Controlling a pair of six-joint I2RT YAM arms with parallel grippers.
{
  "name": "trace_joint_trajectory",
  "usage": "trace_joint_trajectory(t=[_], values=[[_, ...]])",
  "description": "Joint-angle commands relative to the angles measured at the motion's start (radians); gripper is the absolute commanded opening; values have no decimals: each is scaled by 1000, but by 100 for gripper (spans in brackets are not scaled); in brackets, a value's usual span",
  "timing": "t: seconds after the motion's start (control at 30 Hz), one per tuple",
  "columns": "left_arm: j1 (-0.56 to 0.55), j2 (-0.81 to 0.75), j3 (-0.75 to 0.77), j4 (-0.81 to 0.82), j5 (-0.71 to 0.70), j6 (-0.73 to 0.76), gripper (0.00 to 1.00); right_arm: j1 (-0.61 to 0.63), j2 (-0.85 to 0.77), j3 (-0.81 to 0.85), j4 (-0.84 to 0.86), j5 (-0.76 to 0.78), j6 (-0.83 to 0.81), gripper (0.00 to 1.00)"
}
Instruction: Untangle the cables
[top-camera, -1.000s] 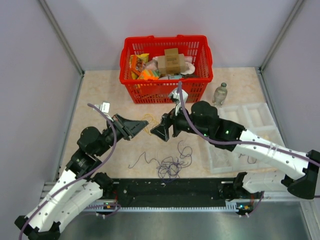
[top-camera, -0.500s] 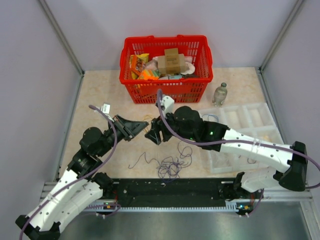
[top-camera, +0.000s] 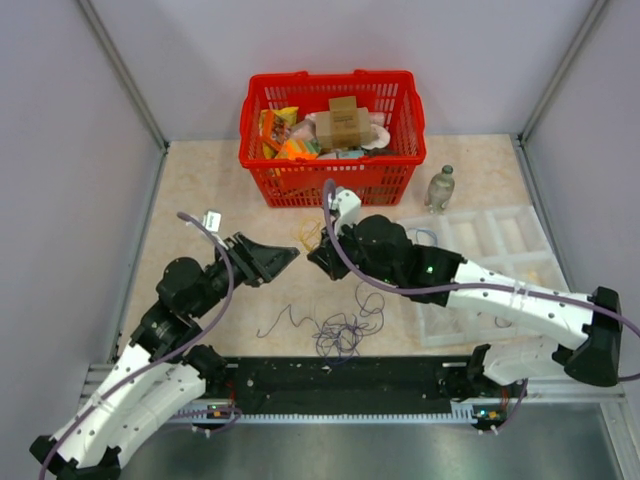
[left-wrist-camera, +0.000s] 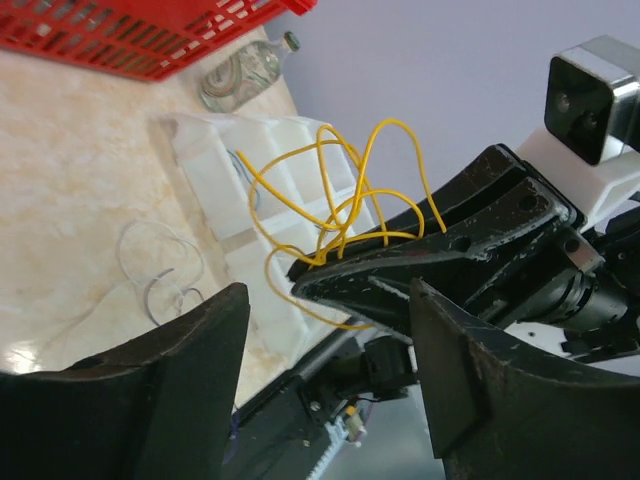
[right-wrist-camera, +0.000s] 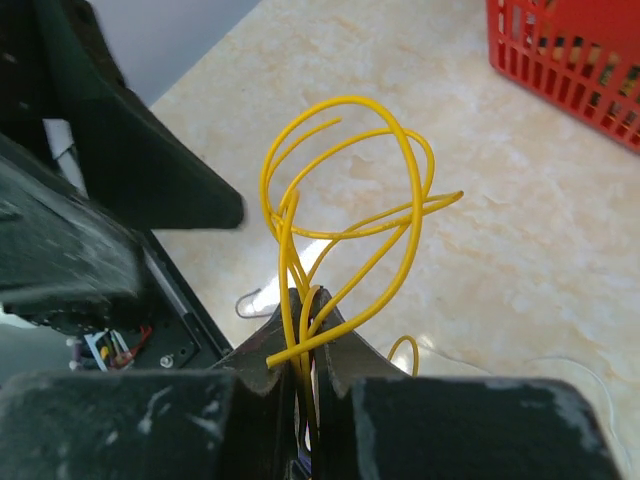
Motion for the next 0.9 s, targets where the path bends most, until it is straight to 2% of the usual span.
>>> trace_joint_trajectory(t=[0.0,0.13,0.3,0.4,0.5,0.7,0.77,0.87], values=[[3,-70,89,-135,-92,184,72,-66,-125,-84,-7,28,28,0],[0,-101,146,-266,-222,284,74,-169,-240,-164,-85,24,36,0],[2,-108,145,-292,-240,337,73,-370,-404,-205,-289,121,59,0],[2,-96,134,-266,-215,360,72,-532,-450,-198,-470,244,165,0],[2,-78,129,-238,-192,373,71,-771,-444,-188,-654,274,272,0],[2,-67,148,-232,-126,404,71,-1353,-410,-259,-693,214,303,0],[2,-65,157,-237,-115,409,71,-1424,-406,-279,-675,214,329,0],[2,-53,171,-234,-82,403,70,-1456,-367,-294,-642,272,390,0]])
